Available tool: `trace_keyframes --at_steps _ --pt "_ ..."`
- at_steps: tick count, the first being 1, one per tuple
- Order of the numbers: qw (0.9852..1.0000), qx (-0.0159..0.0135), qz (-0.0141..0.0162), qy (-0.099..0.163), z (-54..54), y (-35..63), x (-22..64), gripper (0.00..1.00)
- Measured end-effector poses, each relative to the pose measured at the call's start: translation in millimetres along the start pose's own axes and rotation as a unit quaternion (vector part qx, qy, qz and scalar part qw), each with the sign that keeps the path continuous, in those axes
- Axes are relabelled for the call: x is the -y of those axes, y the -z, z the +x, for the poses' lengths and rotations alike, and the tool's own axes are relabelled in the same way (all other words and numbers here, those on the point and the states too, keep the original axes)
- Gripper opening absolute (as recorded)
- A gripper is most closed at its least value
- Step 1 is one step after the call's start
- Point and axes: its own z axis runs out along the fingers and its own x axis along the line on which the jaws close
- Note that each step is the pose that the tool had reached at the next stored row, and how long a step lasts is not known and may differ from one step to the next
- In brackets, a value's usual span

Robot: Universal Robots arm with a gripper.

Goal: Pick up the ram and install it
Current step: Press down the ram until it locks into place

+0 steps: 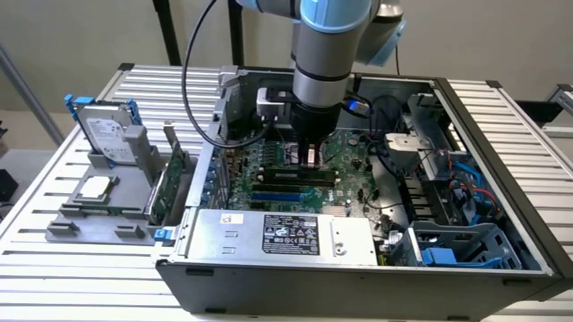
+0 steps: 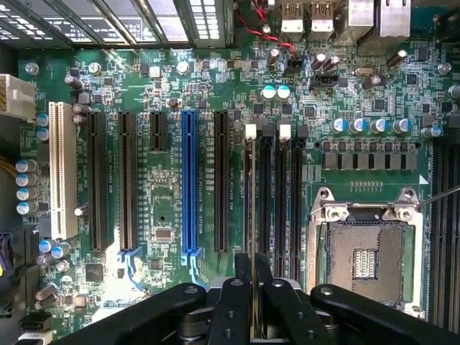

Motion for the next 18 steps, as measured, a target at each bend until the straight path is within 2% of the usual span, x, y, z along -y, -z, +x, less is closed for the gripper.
trace_keyframes --at_steps 9,10,14,18 --pt "1.0000 -0.0001 0.0000 0.000 0.0 -3.1 0.0 0.00" --pt "1.0000 -0.0002 0.0000 0.000 0.0 -3.1 0.0 1.00" --pt "1.0000 0.0002 0.0001 0.000 0.0 -1.4 -0.1 1.00" --pt "1.0000 0.0013 0.0000 0.000 0.2 14.2 -1.8 1.00"
